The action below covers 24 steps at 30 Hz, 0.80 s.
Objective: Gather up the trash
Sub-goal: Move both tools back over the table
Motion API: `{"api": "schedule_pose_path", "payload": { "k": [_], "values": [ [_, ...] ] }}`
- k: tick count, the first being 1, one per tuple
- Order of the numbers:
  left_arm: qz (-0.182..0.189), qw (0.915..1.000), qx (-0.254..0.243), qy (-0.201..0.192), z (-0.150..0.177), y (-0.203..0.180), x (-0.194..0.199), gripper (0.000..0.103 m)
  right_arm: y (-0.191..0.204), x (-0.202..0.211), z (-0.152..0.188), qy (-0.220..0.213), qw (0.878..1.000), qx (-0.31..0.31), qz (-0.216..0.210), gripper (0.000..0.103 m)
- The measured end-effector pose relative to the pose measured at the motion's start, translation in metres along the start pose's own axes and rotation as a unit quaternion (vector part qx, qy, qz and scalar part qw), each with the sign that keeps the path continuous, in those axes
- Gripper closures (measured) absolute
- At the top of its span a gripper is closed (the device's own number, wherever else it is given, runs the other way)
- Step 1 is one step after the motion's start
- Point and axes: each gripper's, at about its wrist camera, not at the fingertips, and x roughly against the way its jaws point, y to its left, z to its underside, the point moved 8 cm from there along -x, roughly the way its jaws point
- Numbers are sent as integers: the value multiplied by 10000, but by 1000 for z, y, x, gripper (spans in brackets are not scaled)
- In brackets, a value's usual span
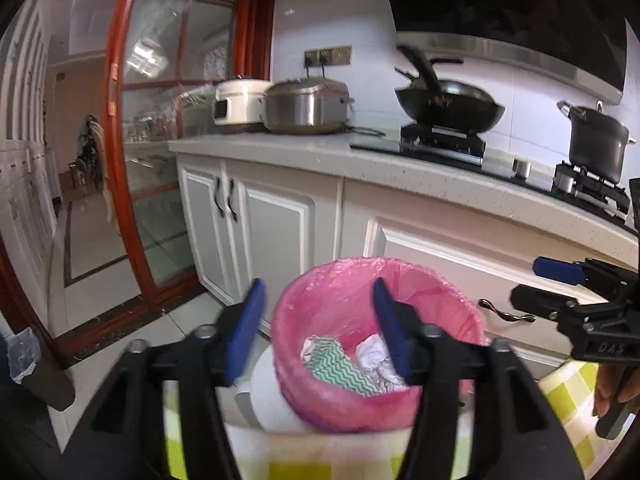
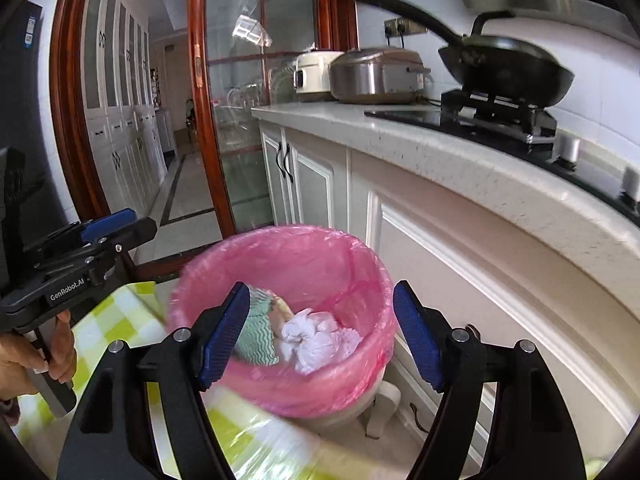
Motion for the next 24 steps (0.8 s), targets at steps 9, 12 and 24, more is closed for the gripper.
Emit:
{"api": "schedule_pose_path", "payload": {
  "k": [9,12,24],
  "values": [
    [-333,9994,-25,12,38,-6,116,5,47,107,44,8,10000,43,37,22],
    [-382,9993,31,54,60,-12,151,5,58,137,78,125,9998,-51,118,22],
    [-271,9980,343,463,165,-26,259,5,80,221,205,489,9945,-816,436,18]
  ]
}}
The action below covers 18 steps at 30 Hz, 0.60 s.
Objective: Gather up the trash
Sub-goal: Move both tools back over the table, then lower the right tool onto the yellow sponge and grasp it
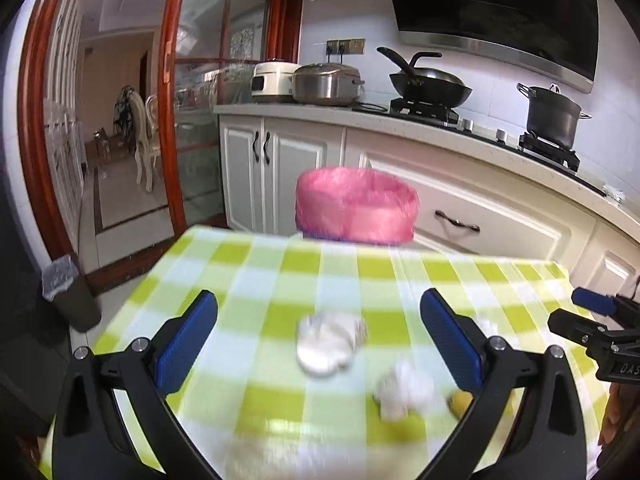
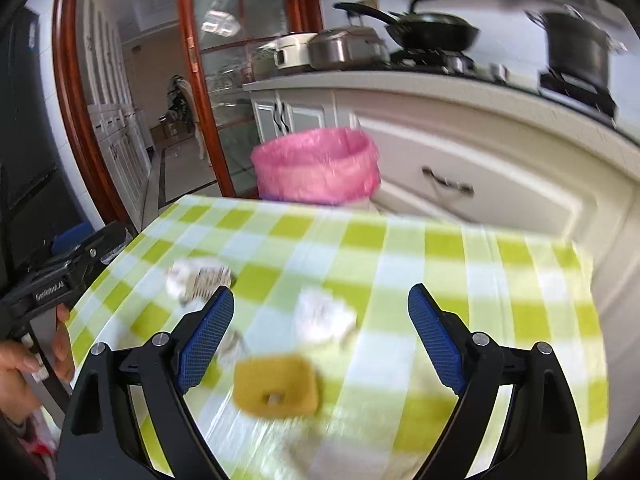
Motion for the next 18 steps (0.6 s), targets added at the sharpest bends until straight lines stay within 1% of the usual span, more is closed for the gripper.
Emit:
{"api": "schedule_pose_path", "payload": {
  "k": [4,6,8,12,16,18],
  "values": [
    [4,9999,-63,134,32,1,17,5,10,0,32,187,9998,68,78,18],
    [46,9996,-127,233,48,0,25,5,15,-4,42,255,9995,126,136,18],
    [49,9995,-170,244,56,0,29,5,17,-7,49,273,9994,91,212,18],
    [110,9994,-273,180,64,2,40,5,17,-17,49,195,9994,-50,297,18],
    [45,9992,-318,219,65,7,35,5,23,-32,52,282,9991,-102,295,18],
    [31,9994,-239,233,65,12,31,5,27,-37,54,331,9989,-78,320,19]
  ]
}}
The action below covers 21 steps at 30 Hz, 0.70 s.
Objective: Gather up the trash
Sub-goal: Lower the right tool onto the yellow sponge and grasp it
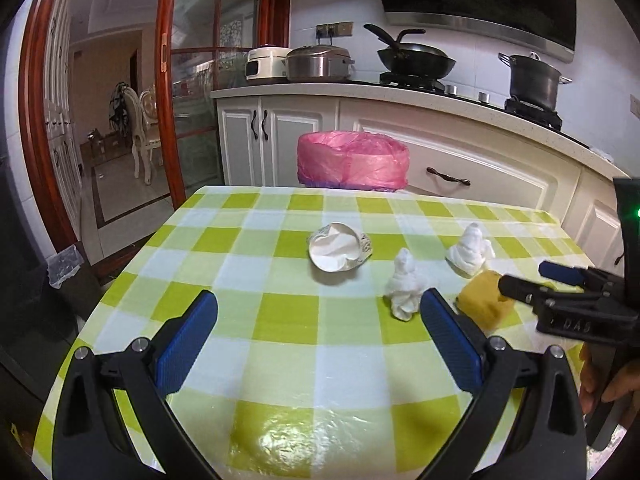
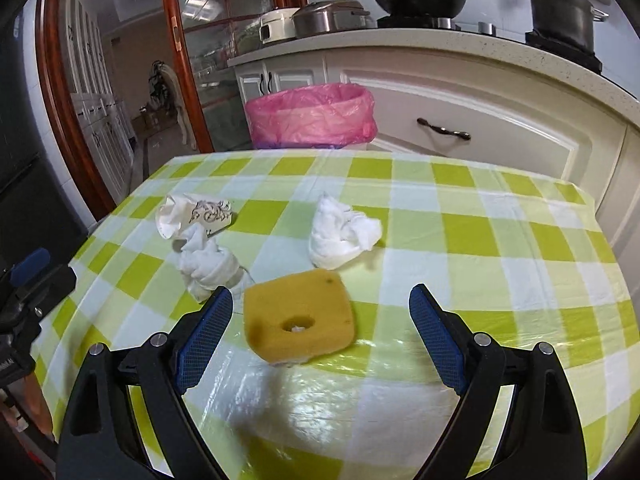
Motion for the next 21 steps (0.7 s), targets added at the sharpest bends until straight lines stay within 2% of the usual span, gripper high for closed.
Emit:
{"api": "schedule_pose_path", "payload": {
  "k": [14,18,20,21],
  "values": [
    [-36,9997,164,194,0,12,-20,5,8,-37,8,510,9986,34,147,19],
    [-53,9995,139,266,2,9,-25,5,4,-43,12,663,9977,-124,44,19],
    [-55,9994,158,295,2,6,-27,5,3,-42,12,644,9977,-187,-60,26],
    [-41,9993,167,319,2,3,-28,5,2,-42,12,649,9977,-178,-73,35]
  ]
}}
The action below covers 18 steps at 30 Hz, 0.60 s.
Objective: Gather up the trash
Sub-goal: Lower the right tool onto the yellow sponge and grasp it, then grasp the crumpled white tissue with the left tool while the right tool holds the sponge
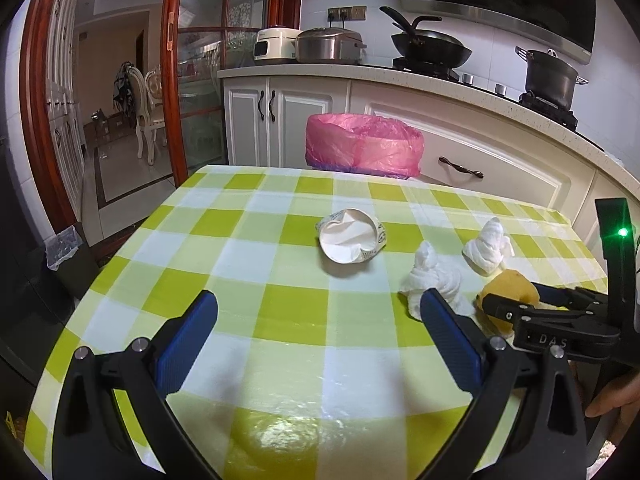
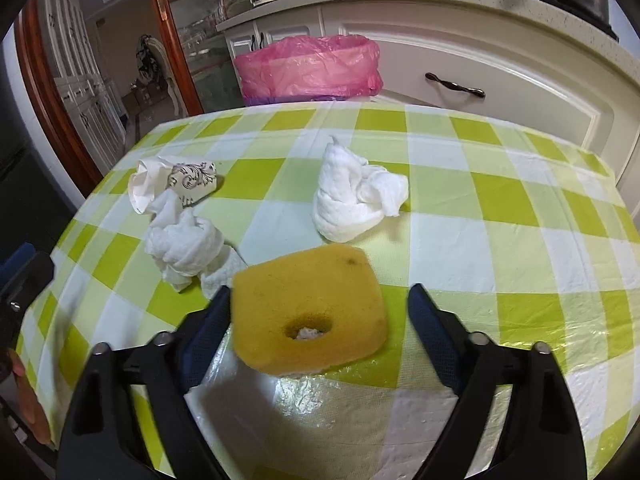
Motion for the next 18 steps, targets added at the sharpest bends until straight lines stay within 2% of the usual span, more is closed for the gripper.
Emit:
{"api": "schedule_pose_path", "payload": {
  "k": [4,18],
  "values": [
    [18,10000,-12,82,-1,-10,-7,5,-3,7,0,-108,9999,34,-104,40],
    [122,9985,-372,381,-4,-76,-53,5,-56,62,-2,-721,9954,-569,-275,42]
  ]
}}
